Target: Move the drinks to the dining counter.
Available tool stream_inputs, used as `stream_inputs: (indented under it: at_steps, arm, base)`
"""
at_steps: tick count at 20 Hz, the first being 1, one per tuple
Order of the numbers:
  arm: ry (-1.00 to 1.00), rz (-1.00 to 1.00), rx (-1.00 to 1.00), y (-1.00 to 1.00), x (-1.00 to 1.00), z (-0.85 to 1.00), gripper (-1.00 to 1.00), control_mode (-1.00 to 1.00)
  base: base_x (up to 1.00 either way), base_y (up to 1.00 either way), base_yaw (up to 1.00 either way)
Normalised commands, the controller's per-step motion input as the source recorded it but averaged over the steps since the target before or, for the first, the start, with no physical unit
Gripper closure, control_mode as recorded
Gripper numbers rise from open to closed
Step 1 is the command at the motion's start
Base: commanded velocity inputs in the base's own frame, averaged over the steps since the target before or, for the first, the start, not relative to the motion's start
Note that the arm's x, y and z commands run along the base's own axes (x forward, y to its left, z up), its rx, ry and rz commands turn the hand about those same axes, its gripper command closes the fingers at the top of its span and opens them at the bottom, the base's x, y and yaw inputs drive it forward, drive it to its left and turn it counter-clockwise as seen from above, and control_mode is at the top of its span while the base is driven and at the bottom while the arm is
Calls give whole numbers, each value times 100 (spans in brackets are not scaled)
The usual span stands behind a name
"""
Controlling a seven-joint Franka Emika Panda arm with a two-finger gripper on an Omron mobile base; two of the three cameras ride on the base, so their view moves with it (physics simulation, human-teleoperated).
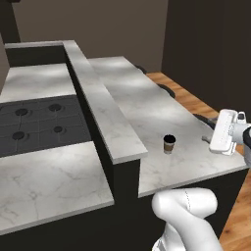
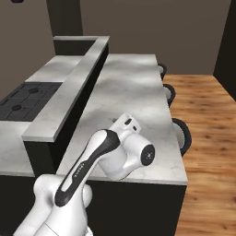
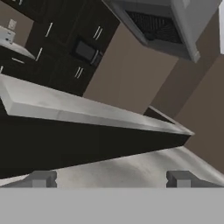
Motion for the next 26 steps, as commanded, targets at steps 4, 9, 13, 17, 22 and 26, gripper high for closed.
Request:
stream_inputs:
  at_steps: [4,9,13,17,22,26]
  arm:
    - [0,-2,0,0,0,0,-100,-100]
    - [0,0,0,0,0,0,-100,100]
    - [0,0,0,0,0,0,-100,100]
    - [0,0,0,0,0,0,-100,100]
    - [0,0,0,0,0,0,-100,100]
    - [0,0,0,0,0,0,-100,100]
  base:
    - [0,0,0]
    - [-68,0,2]
    - [-98,3,16]
    - [-39,49,37]
    - [-1,89,64]
    - [4,100,51]
